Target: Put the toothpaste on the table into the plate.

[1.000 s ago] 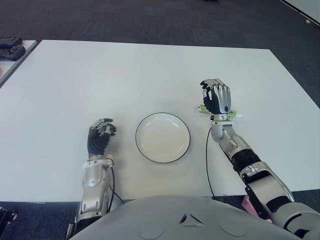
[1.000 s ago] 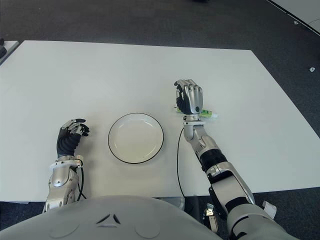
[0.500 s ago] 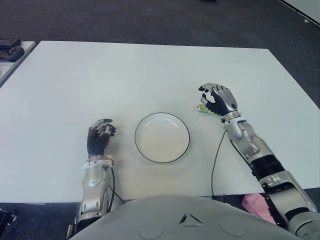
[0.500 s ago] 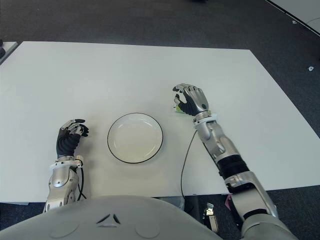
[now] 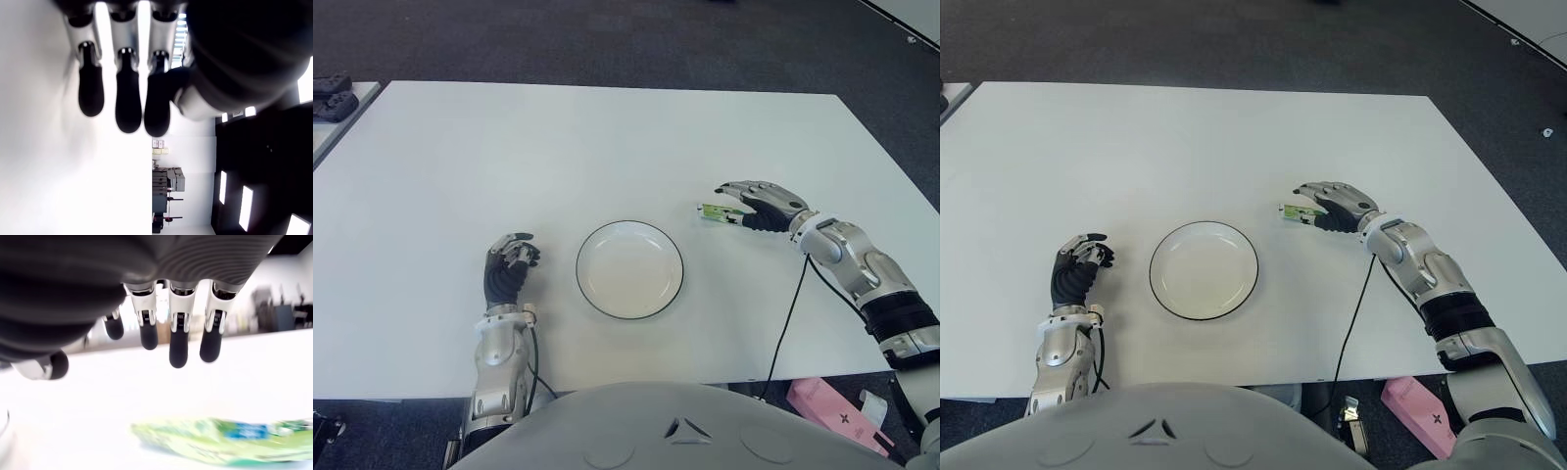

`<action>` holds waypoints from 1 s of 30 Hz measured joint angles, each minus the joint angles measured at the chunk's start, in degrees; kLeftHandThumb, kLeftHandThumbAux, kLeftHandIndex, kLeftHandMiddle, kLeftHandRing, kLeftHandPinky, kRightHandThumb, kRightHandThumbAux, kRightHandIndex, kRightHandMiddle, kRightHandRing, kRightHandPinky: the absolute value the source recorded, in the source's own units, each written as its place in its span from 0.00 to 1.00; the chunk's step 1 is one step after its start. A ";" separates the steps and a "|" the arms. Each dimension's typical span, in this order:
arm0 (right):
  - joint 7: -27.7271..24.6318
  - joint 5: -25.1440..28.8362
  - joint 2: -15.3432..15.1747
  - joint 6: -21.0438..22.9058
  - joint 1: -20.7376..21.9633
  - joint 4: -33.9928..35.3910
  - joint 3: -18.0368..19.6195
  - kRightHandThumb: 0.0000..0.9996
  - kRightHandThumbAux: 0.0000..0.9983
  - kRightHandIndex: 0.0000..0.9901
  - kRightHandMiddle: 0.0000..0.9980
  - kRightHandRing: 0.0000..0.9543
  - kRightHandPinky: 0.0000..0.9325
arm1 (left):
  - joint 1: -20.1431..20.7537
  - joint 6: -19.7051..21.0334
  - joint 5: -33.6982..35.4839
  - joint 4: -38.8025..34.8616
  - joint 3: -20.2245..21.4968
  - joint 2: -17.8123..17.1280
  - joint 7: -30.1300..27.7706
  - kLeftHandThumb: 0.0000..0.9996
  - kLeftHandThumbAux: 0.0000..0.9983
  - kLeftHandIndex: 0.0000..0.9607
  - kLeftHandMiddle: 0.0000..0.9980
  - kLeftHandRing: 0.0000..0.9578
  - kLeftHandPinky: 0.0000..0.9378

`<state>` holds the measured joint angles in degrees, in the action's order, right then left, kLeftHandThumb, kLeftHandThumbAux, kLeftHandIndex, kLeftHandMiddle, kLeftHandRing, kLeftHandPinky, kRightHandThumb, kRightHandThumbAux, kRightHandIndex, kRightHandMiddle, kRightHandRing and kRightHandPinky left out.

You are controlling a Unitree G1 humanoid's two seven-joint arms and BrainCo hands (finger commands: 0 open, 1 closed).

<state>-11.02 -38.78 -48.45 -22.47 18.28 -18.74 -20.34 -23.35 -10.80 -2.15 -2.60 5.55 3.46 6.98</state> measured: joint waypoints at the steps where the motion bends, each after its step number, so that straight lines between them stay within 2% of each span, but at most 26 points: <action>1: -0.29 -0.67 -0.16 -0.26 0.39 -0.26 -0.12 0.58 0.11 0.00 0.00 0.00 0.00 | -0.01 -0.03 0.00 0.00 -0.01 -0.01 0.00 0.69 0.73 0.45 0.60 0.60 0.60; 10: 0.55 -5.95 -0.96 -3.01 3.02 -4.38 -1.04 0.58 0.10 0.00 0.00 0.00 0.00 | -0.03 -0.35 0.01 -0.02 0.06 0.08 0.00 0.69 0.72 0.45 0.61 0.61 0.60; 17: 3.69 -9.41 -1.29 -4.57 4.50 -8.91 -1.83 0.59 0.08 0.00 0.00 0.00 0.00 | -0.08 -0.16 0.00 -0.28 0.12 0.65 0.29 0.70 0.72 0.45 0.61 0.61 0.60; 25: 6.98 -13.02 -1.33 -5.57 6.55 -14.71 -4.01 0.60 0.07 0.00 0.00 0.00 0.00 | -0.16 1.32 -0.43 -1.15 0.12 0.93 1.01 0.70 0.72 0.45 0.61 0.61 0.60; 30: 10.35 -17.05 -0.79 -5.51 9.13 -19.63 -7.28 0.60 0.08 0.00 0.00 0.00 0.00 | -0.24 1.40 -0.67 -1.49 0.05 0.91 1.09 0.70 0.72 0.45 0.61 0.61 0.60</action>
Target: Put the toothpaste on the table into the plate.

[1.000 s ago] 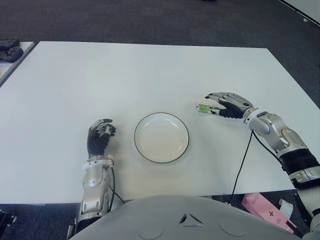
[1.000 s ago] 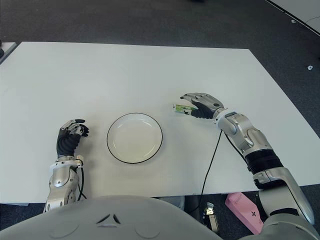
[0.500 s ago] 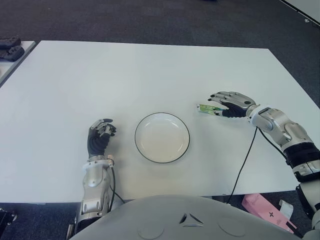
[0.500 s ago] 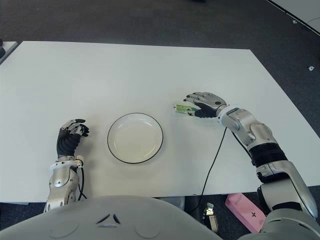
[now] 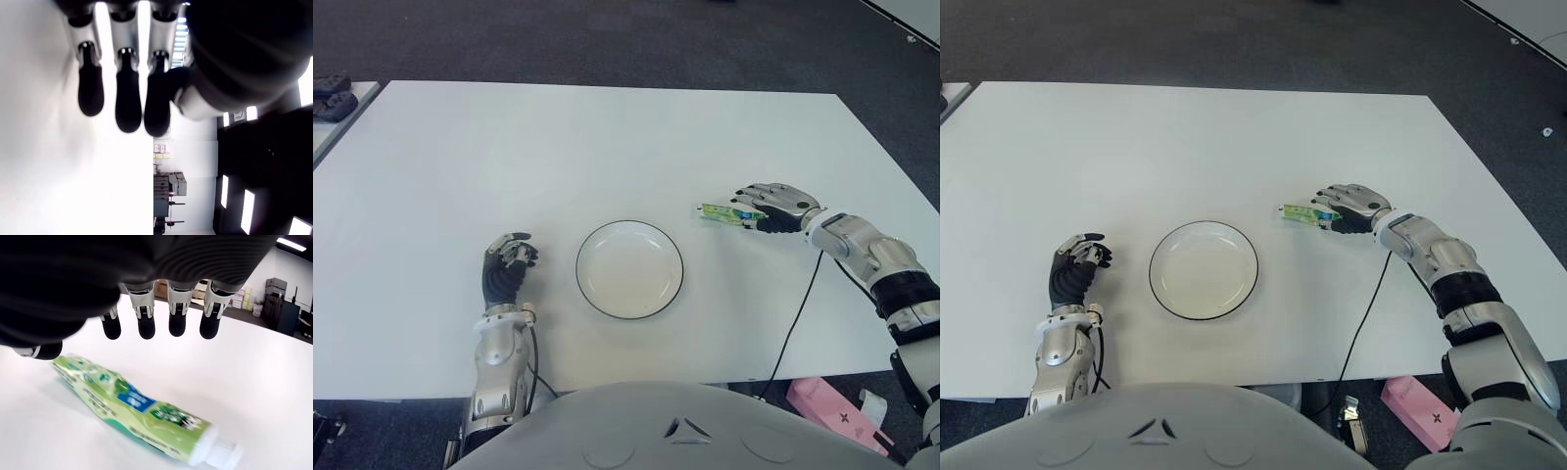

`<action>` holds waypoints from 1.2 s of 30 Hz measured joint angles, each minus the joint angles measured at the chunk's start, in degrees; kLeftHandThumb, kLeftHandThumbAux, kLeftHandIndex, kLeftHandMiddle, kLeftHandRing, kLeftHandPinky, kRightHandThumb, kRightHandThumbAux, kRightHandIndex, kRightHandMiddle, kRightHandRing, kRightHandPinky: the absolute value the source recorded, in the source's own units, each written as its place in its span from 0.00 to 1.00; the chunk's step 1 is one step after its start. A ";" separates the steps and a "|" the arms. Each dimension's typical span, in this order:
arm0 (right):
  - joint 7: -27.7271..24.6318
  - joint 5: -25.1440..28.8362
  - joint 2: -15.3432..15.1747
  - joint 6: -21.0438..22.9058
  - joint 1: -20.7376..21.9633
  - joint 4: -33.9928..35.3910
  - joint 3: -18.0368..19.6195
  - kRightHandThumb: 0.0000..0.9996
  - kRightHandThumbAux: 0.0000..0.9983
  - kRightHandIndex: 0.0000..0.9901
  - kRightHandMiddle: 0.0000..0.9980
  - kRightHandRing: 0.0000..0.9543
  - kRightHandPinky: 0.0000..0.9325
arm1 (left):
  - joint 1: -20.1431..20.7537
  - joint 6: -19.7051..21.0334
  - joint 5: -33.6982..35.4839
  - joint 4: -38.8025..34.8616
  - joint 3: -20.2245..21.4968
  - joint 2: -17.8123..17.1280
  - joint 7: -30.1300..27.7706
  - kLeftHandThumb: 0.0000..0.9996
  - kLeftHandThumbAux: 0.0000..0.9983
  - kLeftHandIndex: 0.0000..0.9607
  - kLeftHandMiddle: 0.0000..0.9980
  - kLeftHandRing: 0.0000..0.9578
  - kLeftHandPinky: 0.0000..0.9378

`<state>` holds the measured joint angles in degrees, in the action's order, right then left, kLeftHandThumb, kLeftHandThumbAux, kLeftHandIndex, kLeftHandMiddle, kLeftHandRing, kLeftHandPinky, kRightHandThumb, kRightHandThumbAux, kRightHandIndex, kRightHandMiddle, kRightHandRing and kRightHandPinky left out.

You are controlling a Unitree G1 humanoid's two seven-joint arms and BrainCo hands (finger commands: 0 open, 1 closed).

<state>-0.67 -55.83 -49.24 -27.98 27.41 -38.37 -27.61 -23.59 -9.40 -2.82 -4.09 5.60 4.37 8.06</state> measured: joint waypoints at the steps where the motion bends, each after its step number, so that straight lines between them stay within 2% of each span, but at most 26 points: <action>1: 0.37 -0.52 0.02 -0.01 0.30 -0.46 -0.53 0.59 0.08 0.00 0.00 0.00 0.00 | -0.02 0.00 0.00 0.00 -0.01 -0.02 0.00 0.70 0.72 0.45 0.61 0.61 0.60; 9: 2.48 -4.32 0.90 0.92 3.32 -5.03 -4.15 0.59 0.08 0.00 0.00 0.00 0.00 | -0.12 -0.11 0.09 -0.02 -0.10 -0.37 -0.06 0.70 0.72 0.45 0.61 0.61 0.60; 15: 2.94 -6.27 2.71 2.81 5.32 -8.73 -6.95 0.59 0.08 0.00 0.00 0.00 0.00 | -0.39 -0.27 0.16 -0.03 -0.11 -0.40 -0.06 0.70 0.73 0.45 0.61 0.61 0.60; 18: 3.73 -6.91 3.78 3.37 6.39 -10.64 -8.11 0.59 0.08 0.00 0.00 0.00 0.00 | -0.56 -0.65 0.27 -0.03 -0.11 -0.47 -0.07 0.70 0.72 0.45 0.61 0.61 0.60; 25: 8.29 -7.96 7.86 5.41 10.74 -19.79 -12.07 0.59 0.07 0.00 0.00 0.00 0.00 | -1.05 -1.28 0.73 -0.09 -0.08 -0.51 -0.30 0.69 0.72 0.45 0.60 0.60 0.59; 36: 11.18 -7.82 12.21 10.35 13.13 -26.36 -15.21 0.60 0.08 0.00 0.00 0.00 0.00 | -1.92 -1.18 1.16 -0.20 0.10 -0.46 -0.30 0.70 0.72 0.45 0.61 0.61 0.60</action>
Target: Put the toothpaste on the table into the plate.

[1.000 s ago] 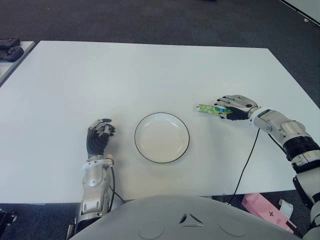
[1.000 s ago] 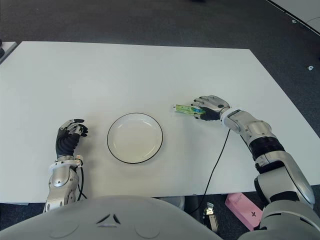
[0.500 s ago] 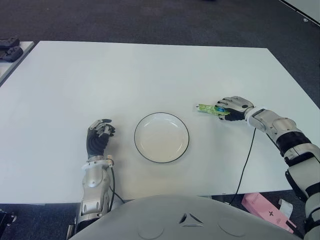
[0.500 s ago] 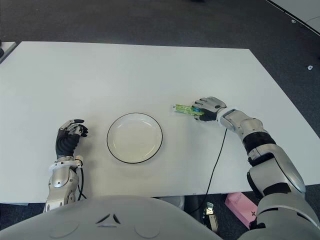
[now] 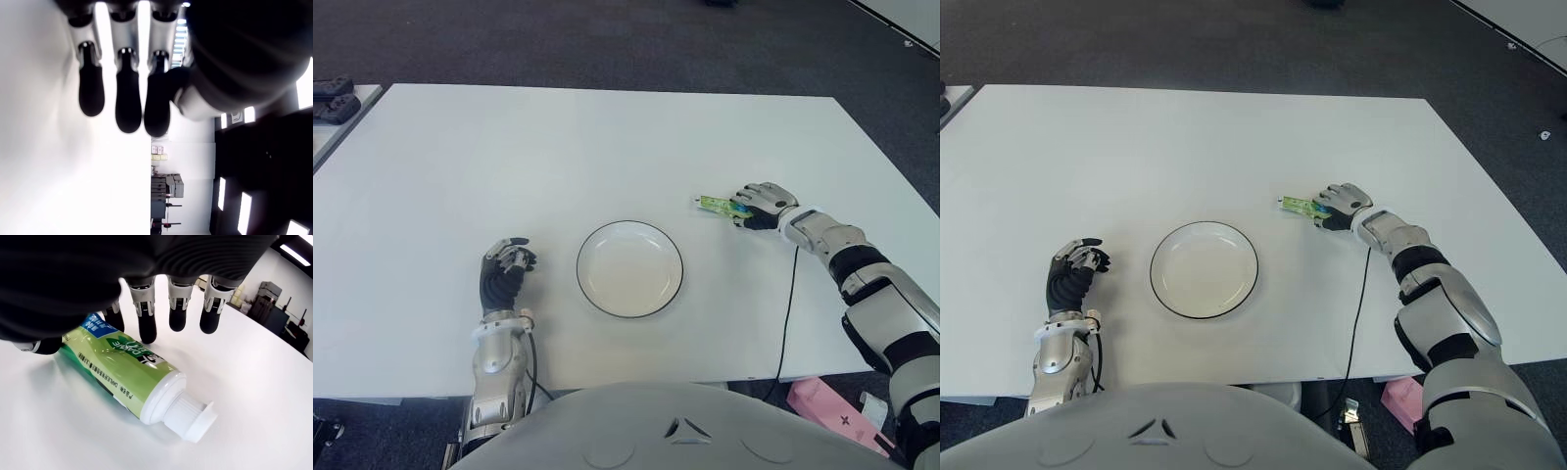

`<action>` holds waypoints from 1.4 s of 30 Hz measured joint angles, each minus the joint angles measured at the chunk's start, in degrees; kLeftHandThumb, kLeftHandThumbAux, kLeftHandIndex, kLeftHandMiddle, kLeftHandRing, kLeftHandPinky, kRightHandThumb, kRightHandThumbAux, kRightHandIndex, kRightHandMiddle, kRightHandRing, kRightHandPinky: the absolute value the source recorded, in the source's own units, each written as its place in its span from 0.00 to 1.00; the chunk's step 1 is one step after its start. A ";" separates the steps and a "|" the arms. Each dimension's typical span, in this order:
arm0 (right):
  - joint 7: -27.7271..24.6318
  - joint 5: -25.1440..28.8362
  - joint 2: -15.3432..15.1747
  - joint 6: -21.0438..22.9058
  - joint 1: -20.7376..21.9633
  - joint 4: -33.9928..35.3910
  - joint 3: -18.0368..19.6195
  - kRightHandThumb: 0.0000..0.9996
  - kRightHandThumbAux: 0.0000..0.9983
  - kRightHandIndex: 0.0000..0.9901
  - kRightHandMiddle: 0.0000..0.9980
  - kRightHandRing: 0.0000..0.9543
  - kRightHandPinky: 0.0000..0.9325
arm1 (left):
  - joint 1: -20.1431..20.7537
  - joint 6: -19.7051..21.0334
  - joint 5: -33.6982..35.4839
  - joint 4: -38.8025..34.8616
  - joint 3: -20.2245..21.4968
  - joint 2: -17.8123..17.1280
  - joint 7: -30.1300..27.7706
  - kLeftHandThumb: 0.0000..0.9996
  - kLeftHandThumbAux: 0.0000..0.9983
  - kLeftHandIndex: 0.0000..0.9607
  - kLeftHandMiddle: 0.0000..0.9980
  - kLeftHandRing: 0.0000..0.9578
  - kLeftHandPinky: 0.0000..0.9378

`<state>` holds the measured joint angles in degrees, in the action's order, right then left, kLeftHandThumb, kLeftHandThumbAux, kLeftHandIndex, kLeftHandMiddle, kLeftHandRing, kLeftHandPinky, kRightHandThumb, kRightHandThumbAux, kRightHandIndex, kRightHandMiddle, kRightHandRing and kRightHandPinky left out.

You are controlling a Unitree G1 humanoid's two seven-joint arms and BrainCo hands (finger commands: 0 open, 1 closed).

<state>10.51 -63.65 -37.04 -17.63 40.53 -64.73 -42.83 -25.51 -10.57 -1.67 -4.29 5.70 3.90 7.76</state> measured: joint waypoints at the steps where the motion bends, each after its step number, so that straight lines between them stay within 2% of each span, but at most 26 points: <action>1: 0.41 0.07 0.47 0.66 0.10 -0.55 -0.15 0.60 0.08 0.00 0.00 0.00 0.00 | 0.00 0.02 0.02 -0.05 0.00 0.01 0.00 0.70 0.72 0.45 0.61 0.61 0.60; 24: 8.09 3.61 7.99 9.76 -0.08 -8.67 -1.14 0.60 0.10 0.00 0.00 0.00 0.00 | -0.32 0.13 0.33 -0.36 0.01 -0.13 0.01 0.70 0.72 0.45 0.61 0.60 0.59; 34: 12.60 5.62 8.46 10.41 -1.72 -9.11 -1.13 0.62 0.09 0.00 0.00 0.00 0.00 | -0.27 -2.65 0.53 0.27 0.13 -0.82 0.00 0.70 0.72 0.45 0.61 0.61 0.60; 42: 14.25 6.64 8.41 10.40 -2.44 -9.04 -1.33 0.63 0.08 0.00 0.00 0.00 0.00 | -0.12 -3.05 0.99 0.70 0.21 -0.84 0.00 0.70 0.72 0.45 0.61 0.61 0.59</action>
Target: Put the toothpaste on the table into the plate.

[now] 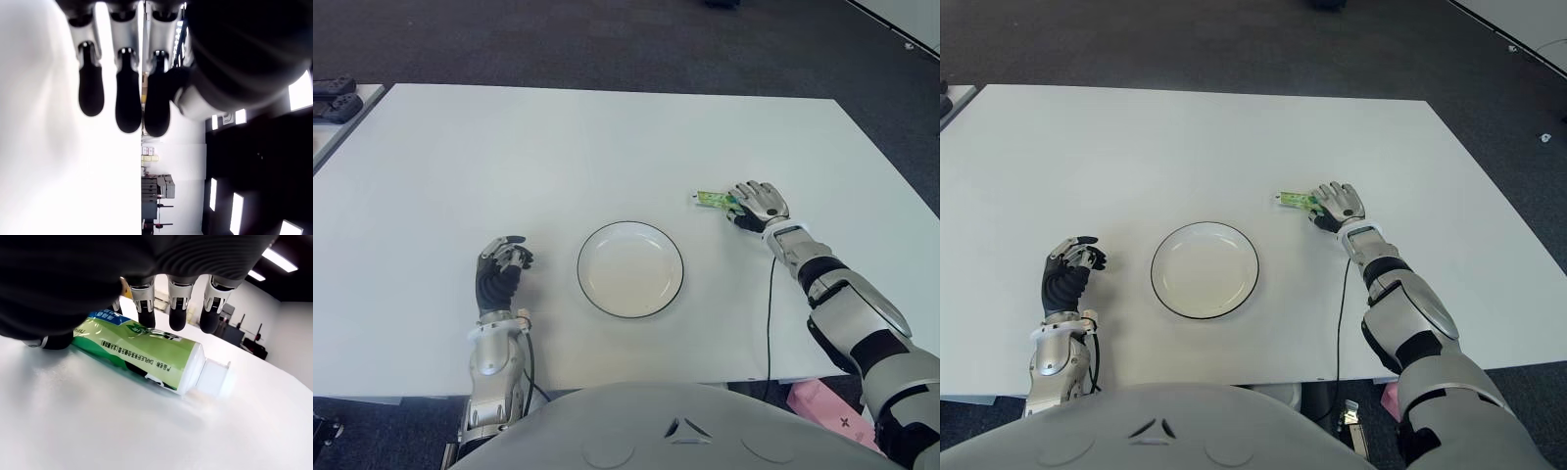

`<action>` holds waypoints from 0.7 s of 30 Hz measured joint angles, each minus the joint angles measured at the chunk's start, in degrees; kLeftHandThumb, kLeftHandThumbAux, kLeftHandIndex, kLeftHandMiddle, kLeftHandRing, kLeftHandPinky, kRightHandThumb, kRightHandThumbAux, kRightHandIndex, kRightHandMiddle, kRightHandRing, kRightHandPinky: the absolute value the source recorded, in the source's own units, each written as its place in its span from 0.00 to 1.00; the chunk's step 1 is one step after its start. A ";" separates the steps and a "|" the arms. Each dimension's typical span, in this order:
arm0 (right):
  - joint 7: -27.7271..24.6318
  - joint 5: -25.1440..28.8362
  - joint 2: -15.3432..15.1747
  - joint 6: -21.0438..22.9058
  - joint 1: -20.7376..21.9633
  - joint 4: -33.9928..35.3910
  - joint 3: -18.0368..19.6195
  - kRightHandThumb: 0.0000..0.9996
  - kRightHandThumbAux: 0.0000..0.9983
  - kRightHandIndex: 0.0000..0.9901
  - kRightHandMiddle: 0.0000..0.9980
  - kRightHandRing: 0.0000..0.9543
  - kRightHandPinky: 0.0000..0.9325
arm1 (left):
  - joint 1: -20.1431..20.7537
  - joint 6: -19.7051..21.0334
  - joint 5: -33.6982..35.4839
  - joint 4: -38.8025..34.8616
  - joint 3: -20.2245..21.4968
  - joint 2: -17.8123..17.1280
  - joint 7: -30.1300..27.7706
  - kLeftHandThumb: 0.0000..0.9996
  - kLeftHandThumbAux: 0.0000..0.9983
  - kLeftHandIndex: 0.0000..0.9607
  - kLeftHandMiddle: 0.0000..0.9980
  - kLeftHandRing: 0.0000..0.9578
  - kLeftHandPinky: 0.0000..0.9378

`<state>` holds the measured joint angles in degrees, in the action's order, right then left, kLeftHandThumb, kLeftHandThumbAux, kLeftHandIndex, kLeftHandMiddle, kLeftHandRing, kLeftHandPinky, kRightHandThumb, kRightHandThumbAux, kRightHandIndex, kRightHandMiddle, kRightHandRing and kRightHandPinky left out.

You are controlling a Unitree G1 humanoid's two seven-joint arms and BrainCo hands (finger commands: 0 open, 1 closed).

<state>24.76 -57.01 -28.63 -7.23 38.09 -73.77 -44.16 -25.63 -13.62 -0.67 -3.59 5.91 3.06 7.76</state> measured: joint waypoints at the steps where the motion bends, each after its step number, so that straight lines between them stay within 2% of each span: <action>1: 0.15 0.15 0.00 0.00 -0.09 0.04 -0.02 0.63 0.09 0.00 0.00 0.00 0.00 | 0.01 0.00 0.03 0.07 0.00 0.00 0.00 0.70 0.72 0.45 0.61 0.61 0.59; 7: 0.45 1.33 -0.36 -0.15 -0.61 0.74 -0.03 0.63 0.15 0.00 0.00 0.00 0.00 | 0.05 0.00 0.07 0.22 -0.01 0.00 0.00 0.70 0.72 0.45 0.61 0.61 0.59; 8: 0.45 1.65 -0.48 -0.31 -0.77 1.00 -0.02 0.66 0.20 0.00 0.01 0.04 0.07 | 0.07 0.01 0.07 0.22 -0.01 0.00 0.00 0.70 0.72 0.45 0.61 0.61 0.59; 9: 0.45 2.10 -0.59 -0.50 -0.91 1.18 0.01 0.67 0.21 0.00 0.01 0.06 0.10 | 0.09 0.01 0.07 0.22 -0.01 0.00 0.00 0.70 0.72 0.45 0.61 0.61 0.59; 11: 0.43 2.78 -0.64 -1.13 -1.23 1.46 0.04 0.70 0.27 0.00 0.10 0.17 0.22 | 0.13 0.02 0.06 0.22 -0.02 0.00 0.00 0.70 0.72 0.45 0.61 0.61 0.59; 12: 0.43 3.23 -0.61 -1.33 -1.41 1.58 0.11 0.71 0.28 0.00 0.11 0.19 0.24 | 0.13 0.03 0.06 0.22 -0.02 0.00 0.00 0.70 0.72 0.45 0.61 0.61 0.59; 14: 0.36 3.68 -0.64 -1.70 -1.60 1.76 0.19 0.76 0.32 0.12 0.27 0.35 0.39 | 0.15 0.04 0.06 0.22 -0.03 0.00 0.00 0.70 0.72 0.45 0.61 0.61 0.59; 15: 0.29 3.97 -0.65 -2.04 -1.70 1.84 0.19 0.79 0.35 0.23 0.35 0.43 0.46 | 0.15 0.04 0.06 0.22 -0.02 0.00 0.00 0.70 0.72 0.45 0.61 0.61 0.59; 18: 0.29 4.75 -0.71 -2.60 -1.94 2.39 0.28 0.84 0.40 0.40 0.47 0.54 0.56 | 0.21 0.35 0.02 0.20 -0.03 0.01 0.00 0.70 0.72 0.45 0.61 0.61 0.60; 20: 0.29 5.16 -0.81 -2.64 -1.93 2.56 0.30 0.85 0.42 0.45 0.50 0.57 0.59 | 0.29 0.59 0.00 0.19 -0.04 0.02 0.00 0.70 0.72 0.45 0.61 0.61 0.60; 21: 0.30 5.33 -0.85 -2.65 -1.93 2.69 0.32 0.85 0.47 0.45 0.50 0.58 0.60 | 0.29 0.66 0.00 0.19 -0.04 0.02 0.00 0.70 0.72 0.45 0.61 0.61 0.59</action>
<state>25.06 -51.68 -29.48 -9.88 36.16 -71.09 -43.84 -25.34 -12.96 -0.68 -3.41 5.87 3.08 7.77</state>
